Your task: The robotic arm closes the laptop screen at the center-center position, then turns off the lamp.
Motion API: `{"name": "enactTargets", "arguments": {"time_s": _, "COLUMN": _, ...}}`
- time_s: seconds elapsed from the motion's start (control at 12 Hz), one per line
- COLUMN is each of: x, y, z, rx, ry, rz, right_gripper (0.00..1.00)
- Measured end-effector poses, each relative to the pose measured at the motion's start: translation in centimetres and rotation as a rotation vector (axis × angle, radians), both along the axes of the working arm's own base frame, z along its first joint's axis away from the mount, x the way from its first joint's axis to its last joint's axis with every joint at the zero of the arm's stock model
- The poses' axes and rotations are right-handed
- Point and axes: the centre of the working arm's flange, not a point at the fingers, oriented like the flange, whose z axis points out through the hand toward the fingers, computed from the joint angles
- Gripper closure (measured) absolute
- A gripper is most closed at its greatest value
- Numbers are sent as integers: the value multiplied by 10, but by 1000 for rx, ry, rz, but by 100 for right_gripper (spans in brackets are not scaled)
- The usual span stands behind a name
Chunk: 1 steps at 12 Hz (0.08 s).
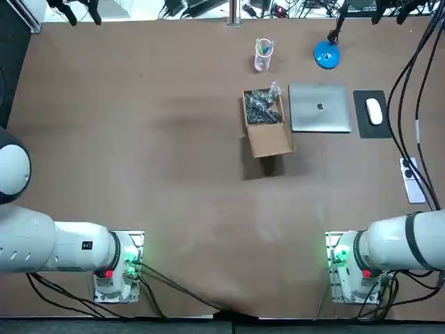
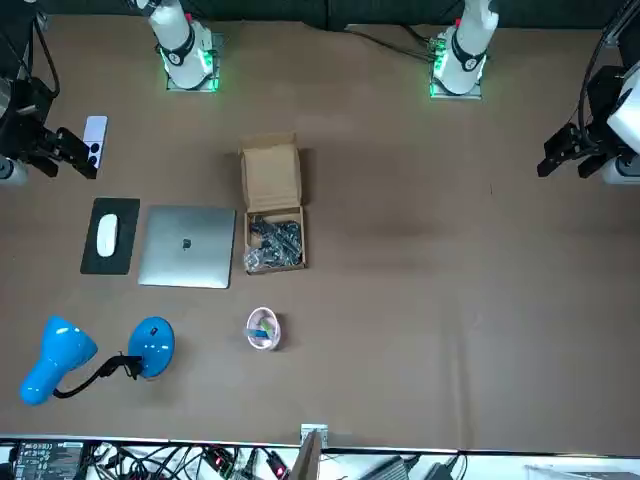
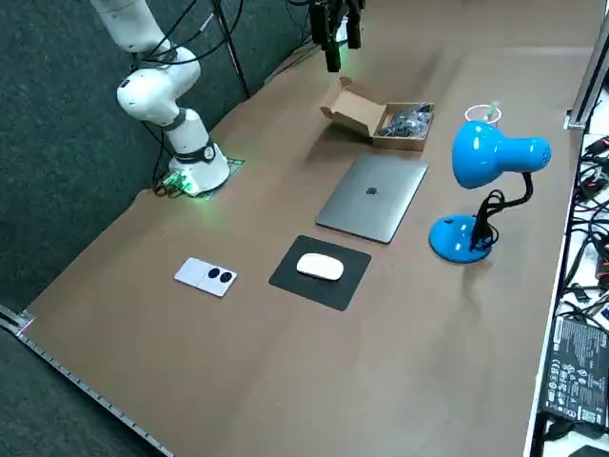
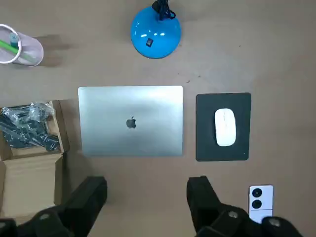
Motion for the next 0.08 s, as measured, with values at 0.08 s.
{"name": "enactTargets", "arguments": {"time_s": 0.08, "x": 0, "y": 0, "z": 0, "rx": 0, "ry": 0, "rz": 0, "right_gripper": 0}}
